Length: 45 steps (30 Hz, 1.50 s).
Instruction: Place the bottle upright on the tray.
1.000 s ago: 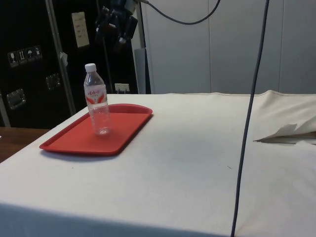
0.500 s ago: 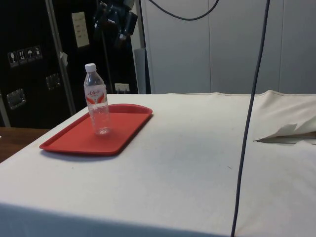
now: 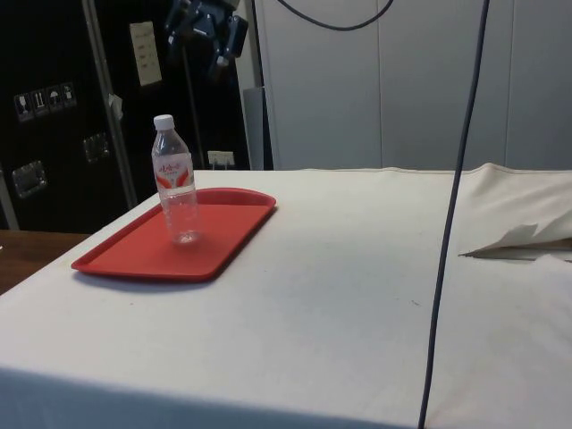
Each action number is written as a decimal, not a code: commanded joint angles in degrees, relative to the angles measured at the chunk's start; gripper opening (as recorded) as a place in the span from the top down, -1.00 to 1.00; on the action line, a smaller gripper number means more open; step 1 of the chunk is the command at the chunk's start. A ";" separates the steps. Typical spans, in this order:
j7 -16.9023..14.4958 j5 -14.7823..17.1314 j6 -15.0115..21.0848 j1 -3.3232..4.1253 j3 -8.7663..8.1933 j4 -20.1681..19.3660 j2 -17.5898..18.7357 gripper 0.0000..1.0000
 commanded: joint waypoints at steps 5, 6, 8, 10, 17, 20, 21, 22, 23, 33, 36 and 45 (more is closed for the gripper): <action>0.52 -2.69 0.11 0.29 -0.11 -0.29 -1.03 -1.00; 0.00 -1.60 -0.17 0.00 0.17 0.00 -0.69 -1.00; 0.46 -3.72 -0.11 0.29 -0.11 -0.63 -1.83 -1.00; 0.40 -4.35 -0.29 0.23 -0.11 -0.86 -2.41 -1.00; -0.06 -6.19 -0.46 0.17 0.00 -2.29 -4.81 -1.00; -0.29 -6.93 -0.40 0.17 0.06 -2.92 -5.84 -1.00; -0.34 -7.16 -0.40 0.17 0.06 -3.15 -6.25 -1.00; -0.46 -7.45 -0.40 0.11 0.06 -3.38 -6.59 -1.00; -0.63 -7.91 -0.40 0.11 0.11 -3.78 -7.28 -1.00; -1.49 -10.08 -0.40 0.06 0.29 -5.50 -10.31 -1.00; -1.72 -10.43 -0.40 0.06 0.34 -5.67 -10.77 -1.00; -3.38 -11.80 -0.40 0.06 0.74 -5.96 -11.97 -1.00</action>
